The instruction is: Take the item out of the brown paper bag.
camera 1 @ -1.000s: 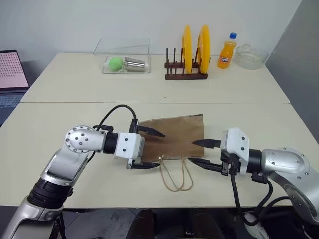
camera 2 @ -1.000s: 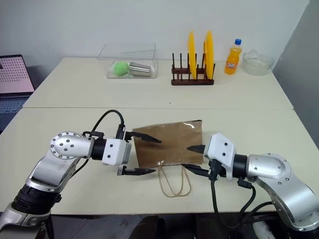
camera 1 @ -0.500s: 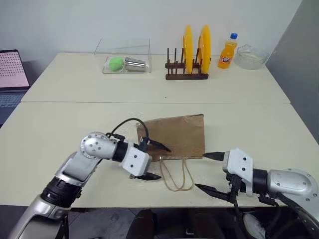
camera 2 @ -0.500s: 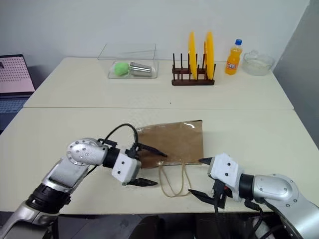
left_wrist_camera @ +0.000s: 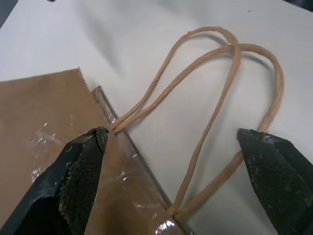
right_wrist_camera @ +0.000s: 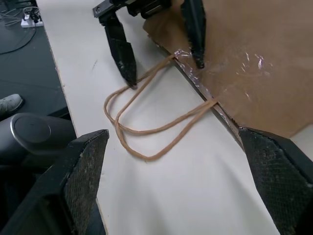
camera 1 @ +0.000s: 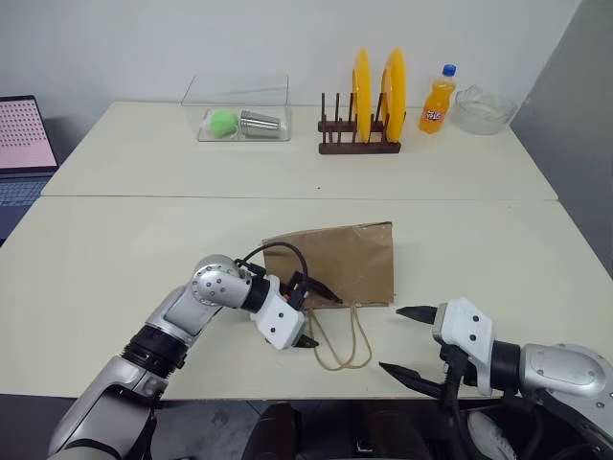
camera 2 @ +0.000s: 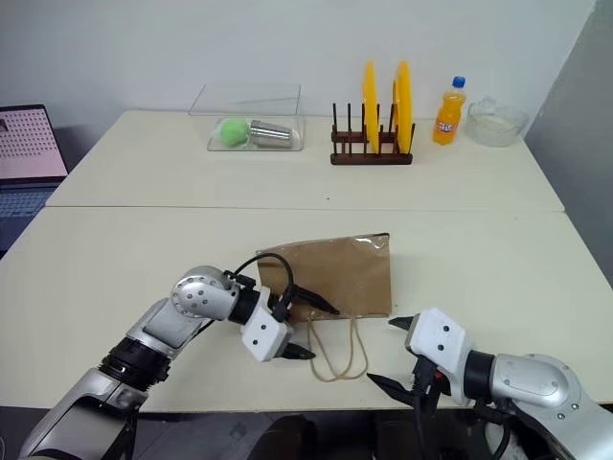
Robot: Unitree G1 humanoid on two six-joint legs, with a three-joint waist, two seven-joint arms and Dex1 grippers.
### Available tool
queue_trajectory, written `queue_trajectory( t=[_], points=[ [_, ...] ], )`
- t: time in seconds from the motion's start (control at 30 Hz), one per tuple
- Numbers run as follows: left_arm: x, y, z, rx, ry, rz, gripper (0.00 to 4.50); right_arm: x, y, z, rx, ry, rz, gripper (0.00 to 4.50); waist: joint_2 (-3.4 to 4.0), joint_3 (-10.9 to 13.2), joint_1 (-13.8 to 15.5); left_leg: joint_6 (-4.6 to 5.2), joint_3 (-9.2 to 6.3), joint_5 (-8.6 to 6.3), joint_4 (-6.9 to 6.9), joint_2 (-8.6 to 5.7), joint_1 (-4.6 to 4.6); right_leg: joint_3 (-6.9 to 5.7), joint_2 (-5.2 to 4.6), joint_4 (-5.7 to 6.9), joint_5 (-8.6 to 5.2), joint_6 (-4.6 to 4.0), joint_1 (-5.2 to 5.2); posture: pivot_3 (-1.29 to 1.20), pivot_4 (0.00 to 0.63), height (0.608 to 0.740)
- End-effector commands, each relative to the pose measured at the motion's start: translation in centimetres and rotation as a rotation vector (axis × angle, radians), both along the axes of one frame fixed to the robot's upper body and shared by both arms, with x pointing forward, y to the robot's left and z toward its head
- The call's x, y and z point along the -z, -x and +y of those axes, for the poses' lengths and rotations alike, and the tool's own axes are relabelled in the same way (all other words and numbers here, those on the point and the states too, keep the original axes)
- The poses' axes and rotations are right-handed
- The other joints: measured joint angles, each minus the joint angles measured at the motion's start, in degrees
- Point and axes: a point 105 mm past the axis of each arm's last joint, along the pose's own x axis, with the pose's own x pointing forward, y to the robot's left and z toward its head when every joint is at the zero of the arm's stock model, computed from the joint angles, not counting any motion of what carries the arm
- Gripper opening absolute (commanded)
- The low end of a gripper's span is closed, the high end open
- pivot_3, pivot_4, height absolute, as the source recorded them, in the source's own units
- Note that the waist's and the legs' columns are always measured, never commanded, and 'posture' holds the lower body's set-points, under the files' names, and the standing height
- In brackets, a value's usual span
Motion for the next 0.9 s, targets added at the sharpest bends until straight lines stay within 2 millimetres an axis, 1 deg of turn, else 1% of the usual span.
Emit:
queue_trajectory(
  t=[0.03, 0.13, 0.3, 0.33, 0.37, 0.5, 0.63, 0.7, 0.9],
  points=[
    [0.5, 0.3, -1.1, 0.043, 0.004, -0.019, 4.50, -1.4, 1.0, 1.0, -0.047, -0.009, -0.077, 4.46, 0.00, -0.01, 0.00, 0.00, 0.00, 0.00, 0.00, 0.00, 0.06, -0.01, 0.00, -0.01, 0.00, 0.00, 0.06, 0.00, 0.150, 0.740],
    [0.7, 0.6, -1.7, 0.063, 0.008, -0.022, 4.50, -1.3, 1.1, 1.0, -0.044, -0.013, -0.076, 4.46, -0.01, -0.02, 0.00, 0.00, -0.01, 0.00, 0.00, 0.00, 0.12, -0.02, 0.00, -0.07, 0.01, 0.03, 0.16, 0.00, 0.150, 0.740],
    [1.4, 1.2, -2.2, 0.102, -0.015, -0.016, 3.42, -1.2, 1.2, 1.0, -0.035, -0.014, -0.075, 4.50, -0.02, -0.04, 0.02, 0.01, -0.05, 0.00, 0.01, 0.00, 0.14, -0.04, 0.00, -0.12, 0.03, 0.05, 0.22, 0.00, 0.150, 0.740],
    [1.5, 1.2, -2.2, 0.109, -0.019, -0.017, 2.98, -1.1, 1.2, 1.0, -0.034, -0.015, -0.075, 4.50, -0.02, -0.04, 0.02, 0.01, -0.05, 0.00, 0.01, 0.00, 0.15, -0.05, 0.00, -0.14, 0.03, 0.05, 0.25, 0.00, 0.150, 0.740],
    [1.6, 1.3, -2.2, 0.116, -0.026, -0.014, 2.73, -1.1, 1.2, 1.0, -0.034, -0.017, -0.075, 4.50, -0.02, -0.04, 0.02, 0.01, -0.06, 0.00, 0.01, 0.00, 0.16, -0.05, 0.00, -0.14, 0.03, 0.05, 0.26, 0.00, 0.150, 0.740],
    [1.8, 1.5, -2.0, 0.127, -0.040, -0.001, 1.41, -1.2, 1.3, 1.1, -0.040, -0.027, -0.078, 4.50, -0.02, -0.04, 0.02, 0.01, -0.06, 0.00, 0.01, 0.00, 0.18, -0.05, 0.00, -0.16, 0.03, 0.06, 0.29, 0.00, 0.150, 0.740],
    [1.8, 1.6, -2.0, 0.123, -0.034, 0.013, 0.12, -1.0, 1.4, 1.2, -0.068, 0.003, -0.090, 4.50, -0.02, -0.04, 0.01, 0.01, -0.07, 0.00, 0.01, 0.00, 0.18, -0.07, 0.00, -0.16, 0.03, 0.06, 0.29, 0.00, 0.150, 0.740],
    [1.4, 1.3, -2.2, 0.109, -0.018, 0.019, 0.05, -0.9, 1.4, 1.2, -0.082, 0.012, -0.098, 4.50, -0.02, -0.04, 0.01, 0.01, -0.07, 0.00, 0.01, 0.00, 0.18, -0.07, 0.00, -0.16, 0.03, 0.06, 0.29, 0.00, 0.150, 0.740],
    [-1.3, -1.0, -2.3, -0.028, 0.095, 0.039, 0.05, -0.9, 1.5, 1.9, -0.147, 0.054, -0.165, 4.50, -0.03, -0.04, -0.01, 0.01, -0.10, 0.00, 0.02, 0.00, 0.17, -0.11, 0.00, -0.16, 0.03, 0.06, 0.29, 0.00, 0.150, 0.740]
  ],
)
